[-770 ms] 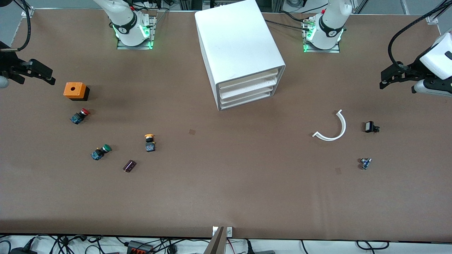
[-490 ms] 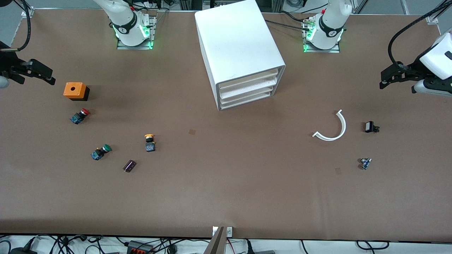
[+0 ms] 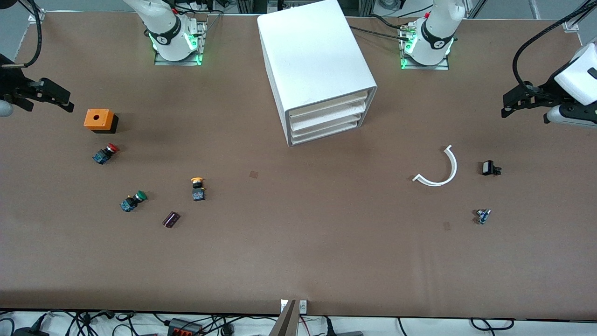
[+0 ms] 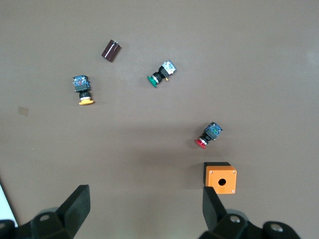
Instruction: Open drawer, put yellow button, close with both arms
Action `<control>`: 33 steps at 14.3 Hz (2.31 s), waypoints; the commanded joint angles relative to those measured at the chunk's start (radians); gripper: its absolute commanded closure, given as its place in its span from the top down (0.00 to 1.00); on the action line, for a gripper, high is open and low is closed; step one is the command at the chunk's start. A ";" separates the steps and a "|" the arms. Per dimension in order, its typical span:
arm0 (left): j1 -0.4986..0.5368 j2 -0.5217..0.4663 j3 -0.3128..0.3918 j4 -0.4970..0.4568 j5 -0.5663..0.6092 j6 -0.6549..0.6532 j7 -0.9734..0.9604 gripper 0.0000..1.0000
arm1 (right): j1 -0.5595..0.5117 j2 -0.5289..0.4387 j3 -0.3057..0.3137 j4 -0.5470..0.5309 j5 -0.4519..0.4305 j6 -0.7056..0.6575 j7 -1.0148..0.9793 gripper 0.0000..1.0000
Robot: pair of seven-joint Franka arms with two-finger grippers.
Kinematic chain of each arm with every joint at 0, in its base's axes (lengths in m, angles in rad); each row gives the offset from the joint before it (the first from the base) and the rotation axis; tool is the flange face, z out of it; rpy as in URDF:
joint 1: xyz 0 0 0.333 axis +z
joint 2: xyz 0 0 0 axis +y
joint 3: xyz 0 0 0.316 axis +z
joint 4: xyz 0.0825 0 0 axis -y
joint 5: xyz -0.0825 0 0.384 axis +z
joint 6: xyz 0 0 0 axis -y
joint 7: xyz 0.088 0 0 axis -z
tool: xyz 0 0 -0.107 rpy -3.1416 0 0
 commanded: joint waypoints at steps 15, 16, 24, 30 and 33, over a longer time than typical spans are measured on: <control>-0.016 0.198 -0.002 0.070 -0.343 -0.422 0.096 1.00 | 0.117 0.217 0.013 -0.006 0.042 0.100 -0.017 1.00; -0.027 0.235 -0.002 0.064 -0.421 -0.419 0.120 1.00 | 0.131 0.251 0.013 -0.003 0.042 0.137 -0.017 1.00; -0.076 0.375 -0.020 -0.147 -0.892 -0.159 0.428 1.00 | 0.231 0.526 0.013 0.050 0.041 0.402 -0.019 1.00; -0.084 0.372 -0.127 -0.342 -1.006 0.018 0.591 0.96 | 0.282 0.724 0.013 0.159 0.041 0.462 -0.011 1.00; -0.084 0.378 -0.131 -0.399 -1.032 0.015 0.732 0.70 | 0.291 0.776 0.013 0.156 0.042 0.510 -0.005 1.00</control>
